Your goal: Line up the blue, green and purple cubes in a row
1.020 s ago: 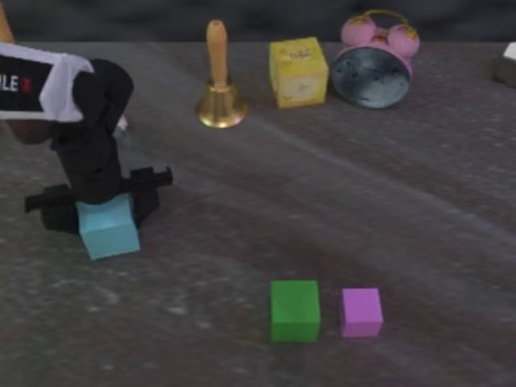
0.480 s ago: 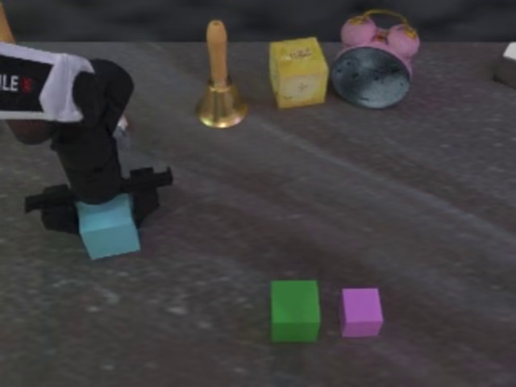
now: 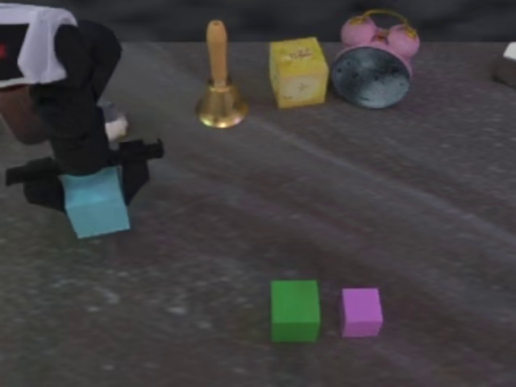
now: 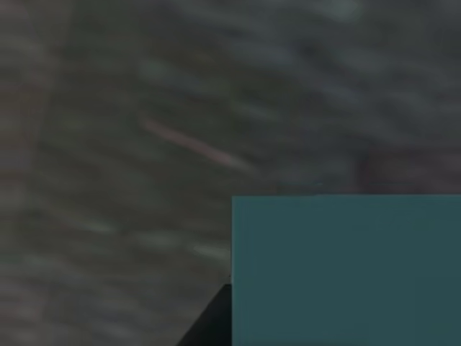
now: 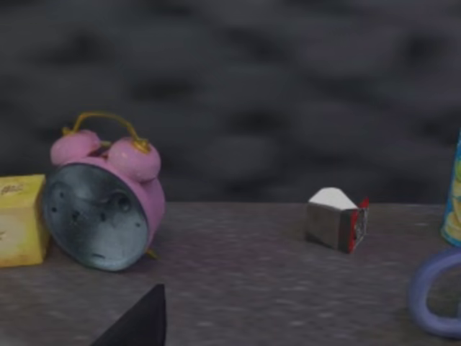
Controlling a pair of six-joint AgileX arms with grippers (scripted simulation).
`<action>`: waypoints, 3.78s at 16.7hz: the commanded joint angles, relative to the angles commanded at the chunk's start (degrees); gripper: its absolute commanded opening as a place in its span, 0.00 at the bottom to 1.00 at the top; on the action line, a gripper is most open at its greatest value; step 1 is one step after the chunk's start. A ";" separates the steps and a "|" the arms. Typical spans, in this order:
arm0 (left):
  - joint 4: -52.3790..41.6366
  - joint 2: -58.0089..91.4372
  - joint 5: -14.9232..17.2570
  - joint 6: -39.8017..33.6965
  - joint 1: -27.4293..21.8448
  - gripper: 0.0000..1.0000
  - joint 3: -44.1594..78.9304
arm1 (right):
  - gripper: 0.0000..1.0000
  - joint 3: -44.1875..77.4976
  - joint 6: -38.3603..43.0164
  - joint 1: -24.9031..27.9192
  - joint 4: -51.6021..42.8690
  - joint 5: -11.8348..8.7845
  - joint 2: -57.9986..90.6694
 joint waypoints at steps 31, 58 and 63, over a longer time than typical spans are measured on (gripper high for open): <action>9.07 -9.68 0.07 -12.36 -25.77 0.00 -17.65 | 1.00 0.00 0.00 0.00 0.00 0.00 0.00; 13.36 -7.82 0.07 -12.47 -25.96 1.00 -20.33 | 1.00 0.00 0.00 0.00 0.00 0.00 0.00; 10.95 -8.80 0.04 -12.51 -25.82 1.00 -18.77 | 1.00 0.00 0.00 0.00 0.00 0.00 0.00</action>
